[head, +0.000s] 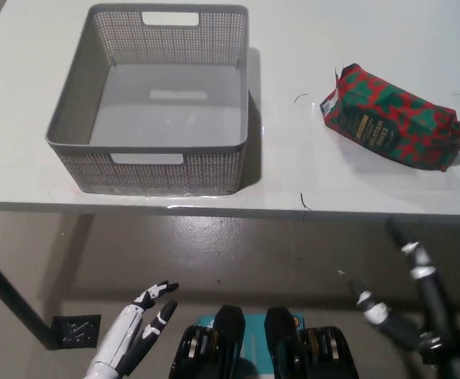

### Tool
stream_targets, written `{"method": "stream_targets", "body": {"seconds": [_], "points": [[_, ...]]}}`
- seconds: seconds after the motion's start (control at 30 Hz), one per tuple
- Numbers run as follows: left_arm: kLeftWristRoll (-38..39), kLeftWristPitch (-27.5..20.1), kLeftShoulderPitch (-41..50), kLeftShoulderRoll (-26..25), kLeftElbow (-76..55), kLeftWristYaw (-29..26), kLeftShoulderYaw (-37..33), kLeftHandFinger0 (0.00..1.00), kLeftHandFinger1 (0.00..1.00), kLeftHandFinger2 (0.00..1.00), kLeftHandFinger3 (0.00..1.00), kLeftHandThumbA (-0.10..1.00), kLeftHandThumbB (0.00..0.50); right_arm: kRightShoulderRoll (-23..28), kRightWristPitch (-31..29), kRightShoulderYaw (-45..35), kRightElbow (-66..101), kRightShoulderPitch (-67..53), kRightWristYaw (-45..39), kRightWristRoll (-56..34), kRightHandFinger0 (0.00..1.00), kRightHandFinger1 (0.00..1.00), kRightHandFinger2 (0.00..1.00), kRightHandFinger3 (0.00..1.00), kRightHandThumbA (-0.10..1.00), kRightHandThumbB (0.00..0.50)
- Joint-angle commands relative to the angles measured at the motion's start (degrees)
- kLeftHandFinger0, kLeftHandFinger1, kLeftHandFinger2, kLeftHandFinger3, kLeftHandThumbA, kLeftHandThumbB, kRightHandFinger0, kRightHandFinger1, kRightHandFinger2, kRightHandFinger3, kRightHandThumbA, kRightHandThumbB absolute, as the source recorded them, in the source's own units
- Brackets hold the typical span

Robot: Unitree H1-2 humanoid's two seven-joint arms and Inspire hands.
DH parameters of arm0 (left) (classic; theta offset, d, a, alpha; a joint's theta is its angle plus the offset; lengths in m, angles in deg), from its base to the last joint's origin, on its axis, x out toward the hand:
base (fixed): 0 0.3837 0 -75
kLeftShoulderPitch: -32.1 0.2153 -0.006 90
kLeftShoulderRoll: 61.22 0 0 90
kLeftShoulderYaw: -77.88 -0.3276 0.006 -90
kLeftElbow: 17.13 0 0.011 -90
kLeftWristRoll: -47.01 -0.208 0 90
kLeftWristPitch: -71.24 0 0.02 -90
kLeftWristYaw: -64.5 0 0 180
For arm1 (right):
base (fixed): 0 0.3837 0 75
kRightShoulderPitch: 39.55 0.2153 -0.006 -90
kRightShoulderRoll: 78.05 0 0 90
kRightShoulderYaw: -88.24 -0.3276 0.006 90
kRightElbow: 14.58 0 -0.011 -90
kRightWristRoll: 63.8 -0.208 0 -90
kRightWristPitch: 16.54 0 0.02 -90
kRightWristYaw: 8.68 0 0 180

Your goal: Use the right hand to pick up a bag of coffee beans on the right hand side and place it into a container on the left hand side

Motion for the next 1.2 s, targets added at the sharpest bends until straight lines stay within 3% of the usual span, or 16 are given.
{"method": "stream_targets", "body": {"seconds": [0.0, 0.03, 0.1, 0.2, 0.37, 0.7, 0.97, 1.17], "points": [[-1.1, -1.8, -0.4, -0.6, -2.1, 0.2, 0.3, 1.0, 1.0, 1.0, 1.0, 1.0, 0.122, 2.6, 8.2, -3.0, 9.6, 3.7, -2.1, 3.4, 1.0, 1.0, 1.0, 1.0, 0.84, 0.35], [-1.0, -1.6, -0.1, -0.6, -2.3, 0.4, 0.3, 1.0, 1.0, 1.0, 1.0, 1.0, 0.123, 4.9, 12.8, -3.7, 12.3, 6.4, -4.7, 4.4, 1.0, 1.0, 1.0, 1.0, 0.88, 0.39], [-1.1, -1.6, 0.7, -0.3, -2.6, 0.3, 0.1, 1.0, 1.0, 1.0, 1.0, 1.0, 0.121, 7.4, 16.3, -4.3, 13.8, 9.2, -6.9, 5.9, 1.0, 1.0, 1.0, 1.0, 0.93, 0.43], [-1.4, -2.0, 2.6, -0.2, -3.1, -0.1, 0.0, 1.0, 1.0, 1.0, 1.0, 1.0, 0.132, 10.9, 21.9, -4.4, 13.9, 14.4, -9.7, 9.0, 1.0, 1.0, 1.0, 1.0, 0.94, 0.443], [-1.7, -2.1, 4.5, -0.5, -4.1, -0.3, 0.4, 1.0, 1.0, 1.0, 1.0, 1.0, 0.111, 16.9, 26.1, -2.6, 6.9, 25.5, -13.3, 12.9, 1.0, 1.0, 1.0, 1.0, 1.0, 0.499], [-1.7, -2.6, 5.2, -0.1, -3.9, -0.6, 0.5, 1.0, 1.0, 1.0, 1.0, 1.0, 0.116, 22.9, 35.8, 6.3, -13.7, 50.8, -22.9, 17.9, 1.0, 1.0, 1.0, 1.0, 0.98, 0.5], [-1.6, -2.7, 5.1, -0.1, -3.7, -0.6, 0.6, 1.0, 1.0, 1.0, 1.0, 1.0, 0.108, 21.8, 34.2, 13.1, -35.0, 64.5, -23.3, 18.7, 1.0, 1.0, 1.0, 1.0, 0.9, 0.5], [-1.8, -2.6, 4.7, -0.2, -3.7, -0.3, 0.7, 1.0, 1.0, 1.0, 1.0, 1.0, 0.113, 20.6, 34.6, 13.8, -43.2, 67.6, -23.3, 15.8, 1.0, 1.0, 1.0, 1.0, 0.87, 0.5]]}}
